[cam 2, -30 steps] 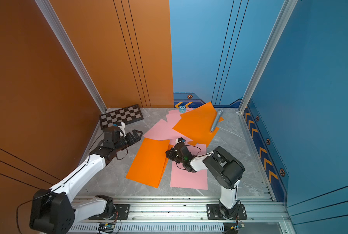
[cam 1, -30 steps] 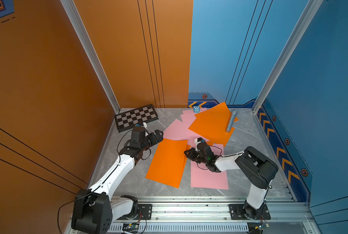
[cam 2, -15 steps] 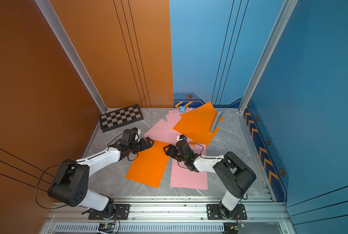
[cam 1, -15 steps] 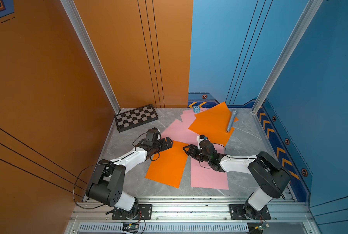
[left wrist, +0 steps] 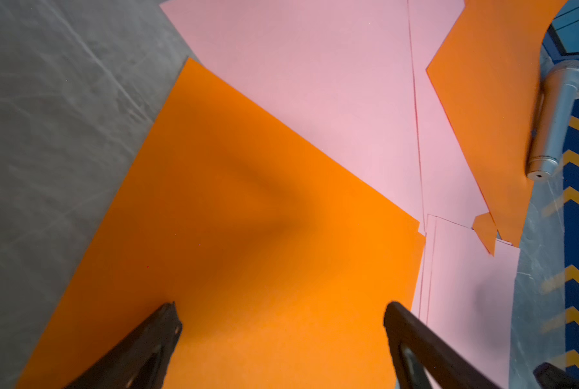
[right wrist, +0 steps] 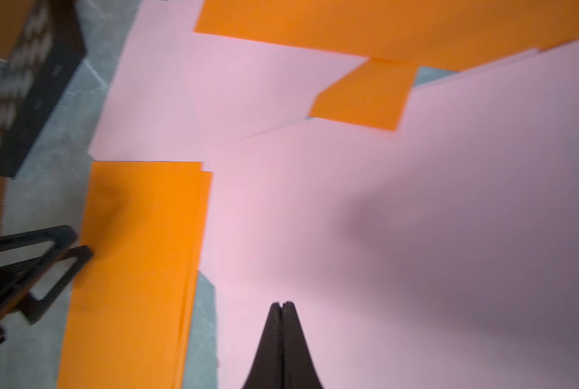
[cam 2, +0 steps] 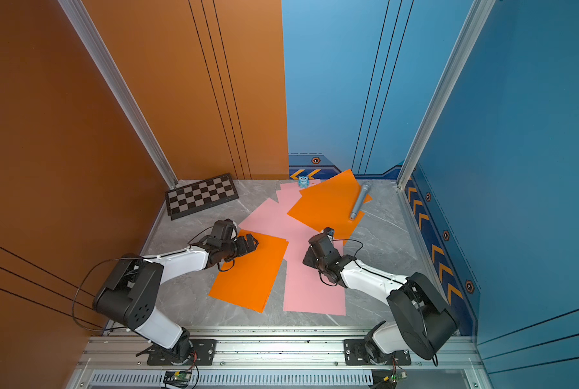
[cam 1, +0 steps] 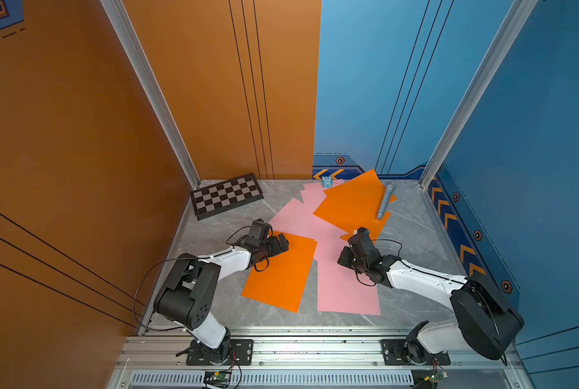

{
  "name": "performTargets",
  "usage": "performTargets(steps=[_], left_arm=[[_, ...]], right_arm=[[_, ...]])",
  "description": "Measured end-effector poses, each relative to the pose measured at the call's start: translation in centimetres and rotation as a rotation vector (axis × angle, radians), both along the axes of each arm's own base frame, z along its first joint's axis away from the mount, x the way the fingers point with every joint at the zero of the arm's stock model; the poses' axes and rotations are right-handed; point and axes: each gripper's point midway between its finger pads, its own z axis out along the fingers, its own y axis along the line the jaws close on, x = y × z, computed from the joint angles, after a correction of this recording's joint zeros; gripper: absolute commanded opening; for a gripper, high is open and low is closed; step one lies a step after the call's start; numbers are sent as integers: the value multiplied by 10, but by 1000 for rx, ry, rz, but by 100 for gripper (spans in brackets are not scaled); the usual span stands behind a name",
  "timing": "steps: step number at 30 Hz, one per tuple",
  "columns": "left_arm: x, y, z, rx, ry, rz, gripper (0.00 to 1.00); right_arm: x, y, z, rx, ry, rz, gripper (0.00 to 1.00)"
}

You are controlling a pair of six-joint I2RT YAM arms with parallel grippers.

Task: Sort the scattered colored papers by color
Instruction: Adjust the colored paper at the center of the board, then move the distractor to the center of the board.

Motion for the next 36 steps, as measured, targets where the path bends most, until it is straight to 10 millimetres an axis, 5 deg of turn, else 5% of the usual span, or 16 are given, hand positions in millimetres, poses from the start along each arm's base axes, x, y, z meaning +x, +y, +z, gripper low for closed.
performTargets(steps=[4,15,24,28,31,36], left_arm=[[1,8,0,-3,-32,57,98],[-27,65,-2,35,-41,263,98],[-38,72,0,53,-10,281,98],[-25,64,22,41,-45,265,98],[-1,46,58,13,-126,219,98],[51,-6,109,-42,-232,62,98]], right_arm=[[-12,-21,-21,-46,67,-27,0],[-21,-39,-36,-31,122,-50,0],[-31,-41,-32,-11,134,-40,0],[-29,-48,-9,26,90,-61,17],[-19,-58,17,72,33,-93,29],[16,-85,57,112,-51,-177,54]])
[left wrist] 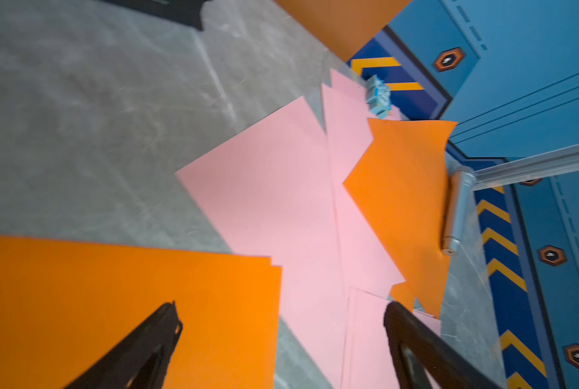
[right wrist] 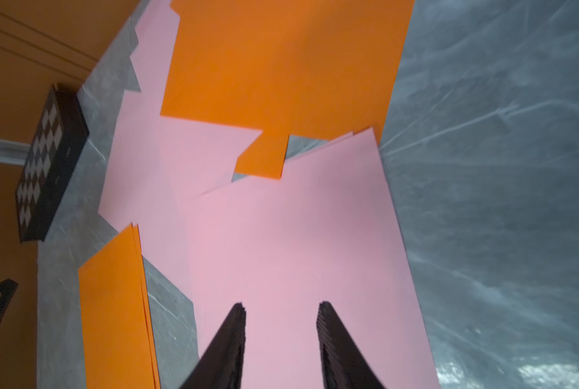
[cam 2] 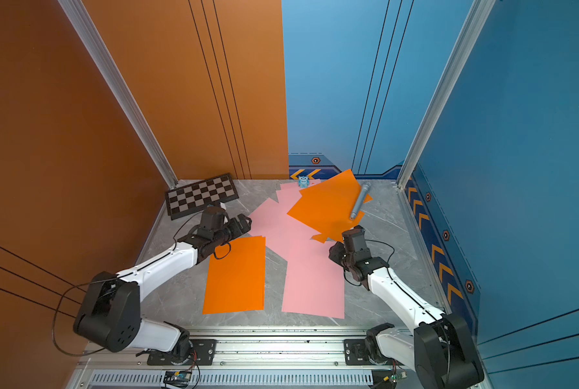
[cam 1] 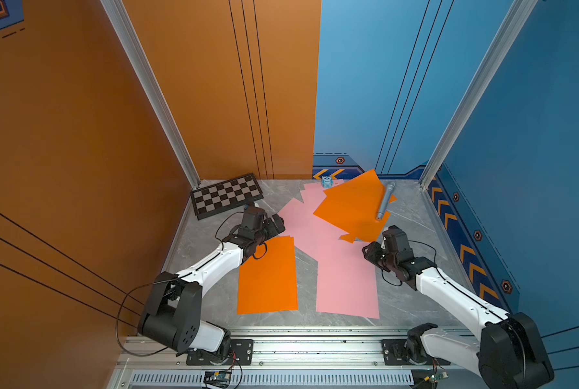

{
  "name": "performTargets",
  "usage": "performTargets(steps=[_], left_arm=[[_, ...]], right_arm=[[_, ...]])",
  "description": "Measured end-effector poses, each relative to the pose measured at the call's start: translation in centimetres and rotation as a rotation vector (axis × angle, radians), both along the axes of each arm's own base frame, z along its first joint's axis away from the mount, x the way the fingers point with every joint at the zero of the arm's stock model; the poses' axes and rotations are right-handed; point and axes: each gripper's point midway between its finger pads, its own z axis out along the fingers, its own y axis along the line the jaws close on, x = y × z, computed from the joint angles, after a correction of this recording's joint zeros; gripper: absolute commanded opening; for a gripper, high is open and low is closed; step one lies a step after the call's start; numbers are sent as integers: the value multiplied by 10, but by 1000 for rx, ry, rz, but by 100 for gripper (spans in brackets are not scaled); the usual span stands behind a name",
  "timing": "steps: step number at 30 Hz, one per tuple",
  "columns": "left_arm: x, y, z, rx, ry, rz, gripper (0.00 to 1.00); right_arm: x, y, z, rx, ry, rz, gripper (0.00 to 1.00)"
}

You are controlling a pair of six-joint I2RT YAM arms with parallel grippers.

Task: Sort the scattered colored papers by color
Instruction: Move the distractor to the center of the board.

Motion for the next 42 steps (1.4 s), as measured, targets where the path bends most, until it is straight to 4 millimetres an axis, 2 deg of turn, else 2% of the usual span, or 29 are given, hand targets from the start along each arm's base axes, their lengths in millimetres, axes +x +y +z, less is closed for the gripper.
performTargets(steps=[4,9,13,17,20,23,25,28,31,34,42], left_arm=[[43,-41,7,-15,-26,-133,98],[96,-88,-1,-33,-57,-292,98],[129,-120,-16,-69,-73,-393,98],[151,-147,-28,-108,-94,-470,98],[156,-163,-37,-128,-92,-505,98],[155,-171,-48,-138,-74,-521,98],[153,-172,-52,-139,-65,-523,98],[154,-174,-50,-149,-69,-535,98],[157,-176,-48,-165,-81,-553,98],[157,-175,-55,-173,-68,-561,98],[156,-174,-67,-179,-46,-565,98]], right_arm=[[26,-27,6,2,7,-72,68],[56,-56,-8,0,63,-143,83],[86,-74,-18,-11,94,-178,86],[131,-80,-22,-102,97,-167,86],[169,-84,-22,-186,81,-162,84],[204,-92,-24,-264,67,-168,69],[224,-98,-30,-309,71,-179,63],[248,-108,-44,-378,91,-200,62],[263,-115,-56,-427,116,-210,64],[274,-119,-60,-454,129,-215,64],[280,-131,-49,-483,143,-246,60]])
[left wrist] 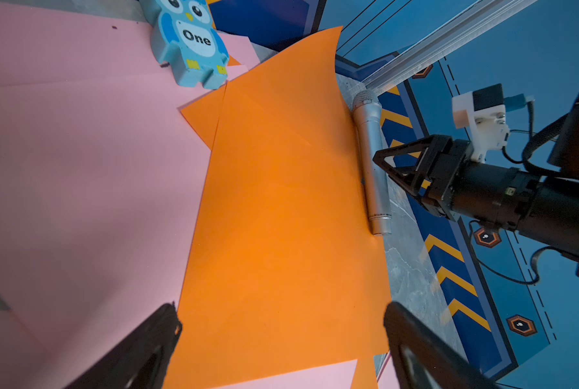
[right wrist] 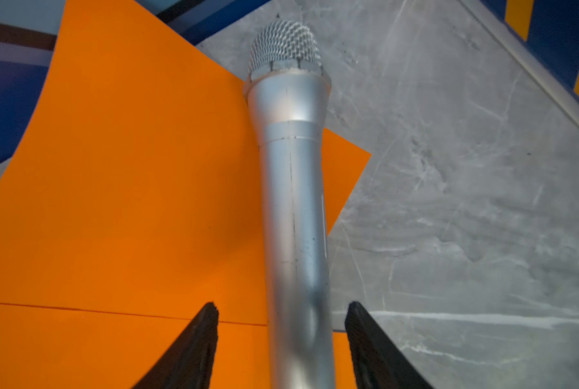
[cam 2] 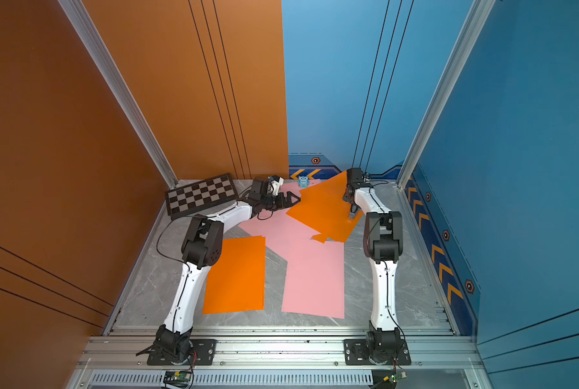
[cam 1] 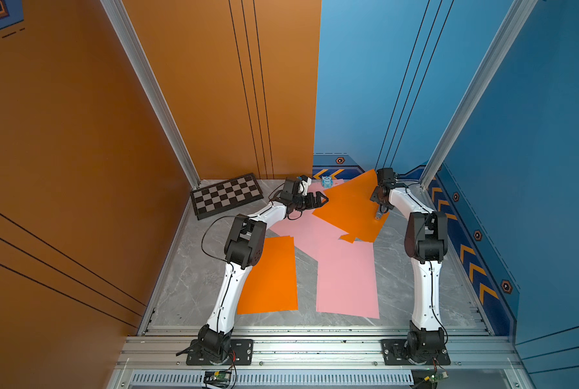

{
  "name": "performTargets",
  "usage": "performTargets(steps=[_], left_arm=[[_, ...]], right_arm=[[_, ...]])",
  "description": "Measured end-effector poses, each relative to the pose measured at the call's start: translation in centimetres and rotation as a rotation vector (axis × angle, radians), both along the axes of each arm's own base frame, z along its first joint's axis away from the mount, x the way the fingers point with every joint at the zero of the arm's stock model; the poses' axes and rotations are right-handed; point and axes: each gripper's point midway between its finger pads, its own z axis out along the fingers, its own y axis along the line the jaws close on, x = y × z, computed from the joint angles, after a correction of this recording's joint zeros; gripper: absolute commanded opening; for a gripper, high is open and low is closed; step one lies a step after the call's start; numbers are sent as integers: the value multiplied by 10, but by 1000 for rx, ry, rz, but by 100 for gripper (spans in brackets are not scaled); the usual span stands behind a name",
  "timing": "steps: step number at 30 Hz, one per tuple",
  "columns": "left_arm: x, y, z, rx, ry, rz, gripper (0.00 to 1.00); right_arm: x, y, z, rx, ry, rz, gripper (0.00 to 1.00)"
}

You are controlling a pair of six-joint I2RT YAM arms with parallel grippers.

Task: Sort the scattered colored papers by color
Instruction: Move the distractor to the center of the board.

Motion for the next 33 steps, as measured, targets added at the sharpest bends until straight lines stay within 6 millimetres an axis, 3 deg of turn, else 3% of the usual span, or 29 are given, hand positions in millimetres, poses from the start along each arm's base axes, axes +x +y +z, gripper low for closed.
performTargets(steps=[8,16,21,28,33], left_arm=[[2,-2,-17,-10,46,9,98],[6,-5,-8,-34,44,16,98],[11,-11,1,-63,42,15,98],[3,-29,3,-102,89,-2,98],[-7,-53,10,-148,136,-18,98]], right_arm=[[-10,-33,-11,6,65,-64,55],[-14,-44,-13,25,79,-77,52],[-14,-52,-15,93,71,-94,39],[-27,-95,-17,144,67,-167,41],[-30,-99,-21,162,72,-167,41]])
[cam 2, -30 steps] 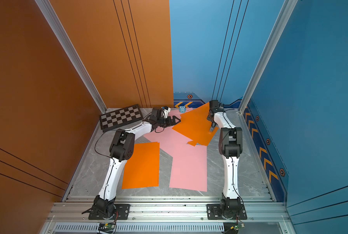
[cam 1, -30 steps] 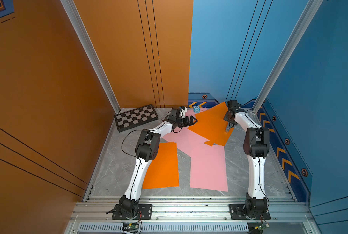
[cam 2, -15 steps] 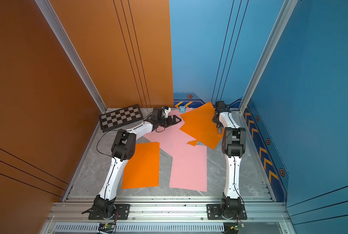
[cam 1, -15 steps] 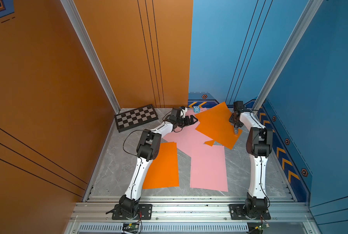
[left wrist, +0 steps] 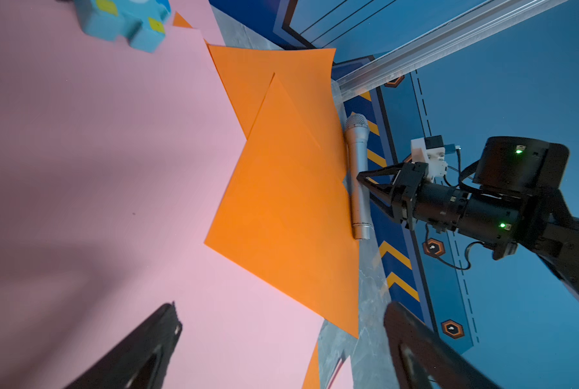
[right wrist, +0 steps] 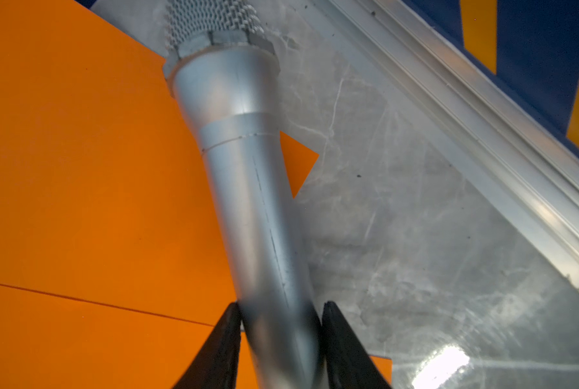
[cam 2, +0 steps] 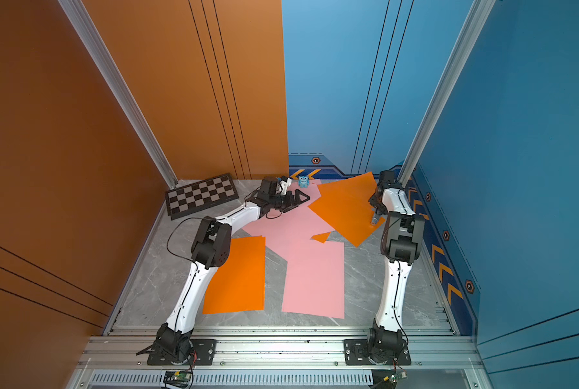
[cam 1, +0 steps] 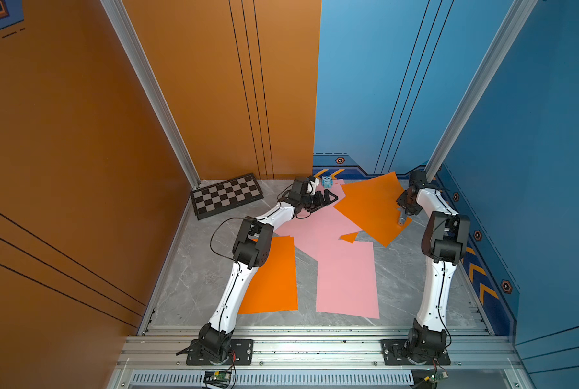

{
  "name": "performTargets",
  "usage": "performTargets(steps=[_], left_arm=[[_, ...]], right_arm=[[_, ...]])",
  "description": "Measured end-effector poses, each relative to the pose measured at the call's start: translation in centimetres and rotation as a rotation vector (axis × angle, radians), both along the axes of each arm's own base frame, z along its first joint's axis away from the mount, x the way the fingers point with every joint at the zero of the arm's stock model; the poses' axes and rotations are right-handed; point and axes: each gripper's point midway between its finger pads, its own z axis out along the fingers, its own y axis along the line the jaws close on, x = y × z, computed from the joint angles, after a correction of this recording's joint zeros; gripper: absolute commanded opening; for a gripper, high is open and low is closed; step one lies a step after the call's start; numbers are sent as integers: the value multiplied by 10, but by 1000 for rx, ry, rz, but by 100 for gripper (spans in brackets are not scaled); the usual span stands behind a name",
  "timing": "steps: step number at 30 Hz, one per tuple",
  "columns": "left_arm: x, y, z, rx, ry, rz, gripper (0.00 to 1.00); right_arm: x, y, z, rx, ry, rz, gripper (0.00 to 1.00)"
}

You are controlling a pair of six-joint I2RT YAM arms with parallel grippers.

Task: Sort the scattered colored papers by color
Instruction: Move the distractor to the center of the board.

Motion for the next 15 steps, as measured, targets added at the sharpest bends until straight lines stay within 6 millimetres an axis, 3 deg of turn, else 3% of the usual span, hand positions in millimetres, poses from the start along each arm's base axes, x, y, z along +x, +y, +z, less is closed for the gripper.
performTargets(steps=[5,11,15], left_arm=[[-5,-17,5,-42,52,5,98],[-6,-18,-13,-67,160,46,98],[-5,-17,-25,-82,226,77,98]], right_arm=[[-12,7,-5,-4,37,29,40],[-39,20,-13,-9,116,88,41],[-52,30,-14,-21,165,146,52]])
